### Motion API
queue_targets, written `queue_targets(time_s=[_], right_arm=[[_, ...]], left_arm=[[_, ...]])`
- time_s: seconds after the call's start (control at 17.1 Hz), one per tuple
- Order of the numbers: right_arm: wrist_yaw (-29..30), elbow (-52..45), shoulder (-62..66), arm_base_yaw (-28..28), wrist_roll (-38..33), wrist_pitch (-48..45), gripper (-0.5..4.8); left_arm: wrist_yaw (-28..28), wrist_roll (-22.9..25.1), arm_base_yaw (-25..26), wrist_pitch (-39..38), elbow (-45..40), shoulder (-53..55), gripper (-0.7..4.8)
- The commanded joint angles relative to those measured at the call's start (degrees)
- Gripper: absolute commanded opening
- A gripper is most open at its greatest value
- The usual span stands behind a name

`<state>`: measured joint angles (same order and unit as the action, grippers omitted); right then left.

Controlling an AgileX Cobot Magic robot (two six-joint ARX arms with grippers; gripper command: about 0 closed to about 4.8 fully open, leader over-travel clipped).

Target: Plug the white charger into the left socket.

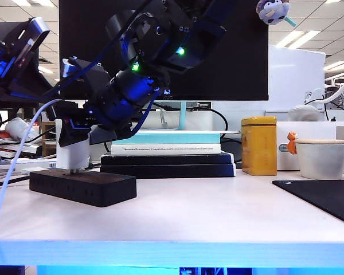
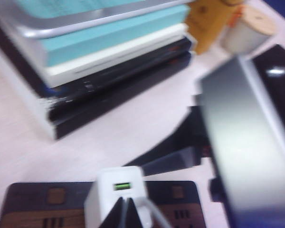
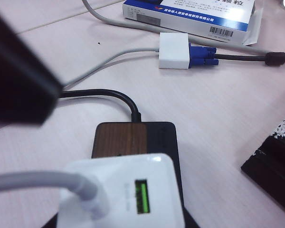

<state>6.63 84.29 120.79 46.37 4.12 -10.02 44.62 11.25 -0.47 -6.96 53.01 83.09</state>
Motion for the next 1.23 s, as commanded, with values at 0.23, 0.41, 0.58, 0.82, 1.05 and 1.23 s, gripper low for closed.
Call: queue_targets(time_s=[0.23,0.41,0.58,0.82,1.05,1.23], right_arm=[[-0.52,0.17,-0.26,0.24,-0.07,-0.92,2.55],[-0.48,0.17,-0.26,0.42,-0.07,-0.92,2.55],[-0.59,0.17,-0.24,0.94,-0.07,-0.98,2.55],[-6.21,0.17,0.28,2.69,-0.09,-2.49,2.55],[-6.86,0.17,0.74,2.84,-2.99,-4.17,2.55],[-6.93,0.17,0.83,2.84,-3.04,-3.06,2.54]], left_arm=[[0.39,5.99,-0.04,-2.86,0.22,2.21,-0.05],[-0.92,6.1,-0.13,-3.37,0.22,2.43,-0.05],[-1.84,6.1,-0.2,-3.74,0.22,2.45,-0.05],[0.59,5.9,-0.52,-3.8,0.22,2.43,-0.05],[-0.76,5.9,-0.92,-4.94,0.2,2.45,-0.05],[-2.64,5.95,-1.53,-5.01,0.22,3.74,-0.05]])
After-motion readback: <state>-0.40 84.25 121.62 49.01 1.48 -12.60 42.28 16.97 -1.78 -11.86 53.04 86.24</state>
